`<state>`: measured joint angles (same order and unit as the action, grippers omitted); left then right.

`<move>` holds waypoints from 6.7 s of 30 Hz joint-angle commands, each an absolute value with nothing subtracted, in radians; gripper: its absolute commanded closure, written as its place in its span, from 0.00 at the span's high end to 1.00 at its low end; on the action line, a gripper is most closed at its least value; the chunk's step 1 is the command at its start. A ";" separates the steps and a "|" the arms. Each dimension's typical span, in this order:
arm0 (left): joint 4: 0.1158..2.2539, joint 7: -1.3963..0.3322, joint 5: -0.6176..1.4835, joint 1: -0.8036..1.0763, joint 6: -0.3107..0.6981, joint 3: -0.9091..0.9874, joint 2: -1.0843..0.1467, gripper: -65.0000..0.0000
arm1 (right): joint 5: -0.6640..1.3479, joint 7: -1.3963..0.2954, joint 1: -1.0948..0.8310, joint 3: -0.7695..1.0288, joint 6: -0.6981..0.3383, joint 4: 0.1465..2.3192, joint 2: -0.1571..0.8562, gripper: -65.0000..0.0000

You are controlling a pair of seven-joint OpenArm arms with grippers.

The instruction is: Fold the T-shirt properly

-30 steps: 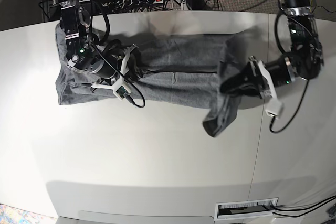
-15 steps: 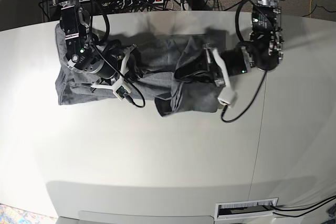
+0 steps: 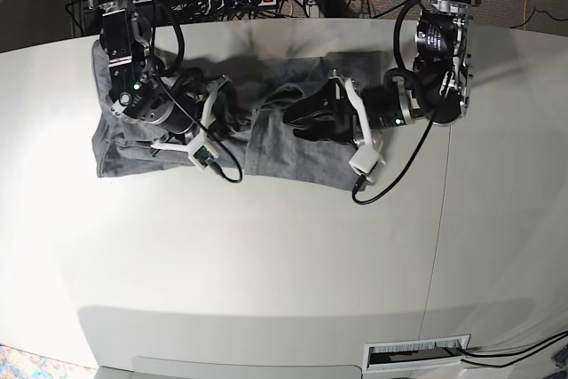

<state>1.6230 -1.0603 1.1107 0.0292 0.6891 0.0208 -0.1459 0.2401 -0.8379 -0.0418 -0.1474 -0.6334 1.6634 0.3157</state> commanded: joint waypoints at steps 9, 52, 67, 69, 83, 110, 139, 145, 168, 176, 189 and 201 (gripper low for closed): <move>1.640 -1.039 0.969 -0.051 0.698 0.022 -0.186 0.08 | 0.429 -0.899 -0.031 0.006 -0.632 1.675 0.330 0.00; 1.417 -0.742 0.351 -0.083 0.651 -0.122 -0.181 0.00 | 0.651 -1.166 -0.157 0.500 -0.632 1.679 0.576 0.41; 1.417 -0.732 0.351 -0.064 0.655 -0.151 -0.245 0.00 | 1.039 -1.300 -0.015 0.496 -0.645 1.269 0.659 0.41; 1.417 -0.732 0.351 -0.064 0.655 -0.172 -0.247 0.00 | 1.085 -1.320 -0.008 0.496 -0.659 1.230 0.659 0.41; 1.417 -0.678 0.254 -0.061 0.647 -0.294 -0.247 0.00 | 1.055 -1.348 -0.008 0.519 -0.659 1.217 0.657 0.45; 1.417 -0.679 0.255 -0.061 0.652 -0.294 -0.247 0.00 | 0.952 -1.317 -0.009 0.513 -0.661 1.215 0.531 0.50; 1.417 -0.680 0.477 -0.058 0.655 -0.294 -0.244 0.00 | 1.204 -1.396 0.002 0.551 -0.689 1.435 0.543 0.00; 1.417 -0.680 0.487 -0.054 0.654 -0.295 -0.190 0.00 | 1.208 -1.396 0.002 0.551 -0.693 1.586 0.516 0.00; 1.418 -0.680 0.366 -0.046 0.650 -0.305 -0.065 0.00 | 1.274 -1.396 0.000 0.312 -0.698 1.620 0.123 0.00; 1.543 -0.833 0.380 -0.050 0.650 -0.305 -0.064 0.00 | 1.235 -1.396 0.001 0.244 -0.698 1.620 0.092 0.00; 1.782 -0.966 0.378 0.002 0.572 -0.303 -0.173 0.00 | 1.183 -1.393 0.001 0.244 -0.698 1.620 0.094 0.00; 1.777 -0.736 0.358 0.137 0.572 -0.303 -0.285 0.00 | 1.189 -1.396 0.038 0.243 -0.698 1.620 0.079 0.00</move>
<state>1.7657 -0.7498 0.3500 0.1467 0.5728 -0.3058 -0.2867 1.1534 -1.4139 0.0216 0.2417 -0.6933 1.6009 0.0761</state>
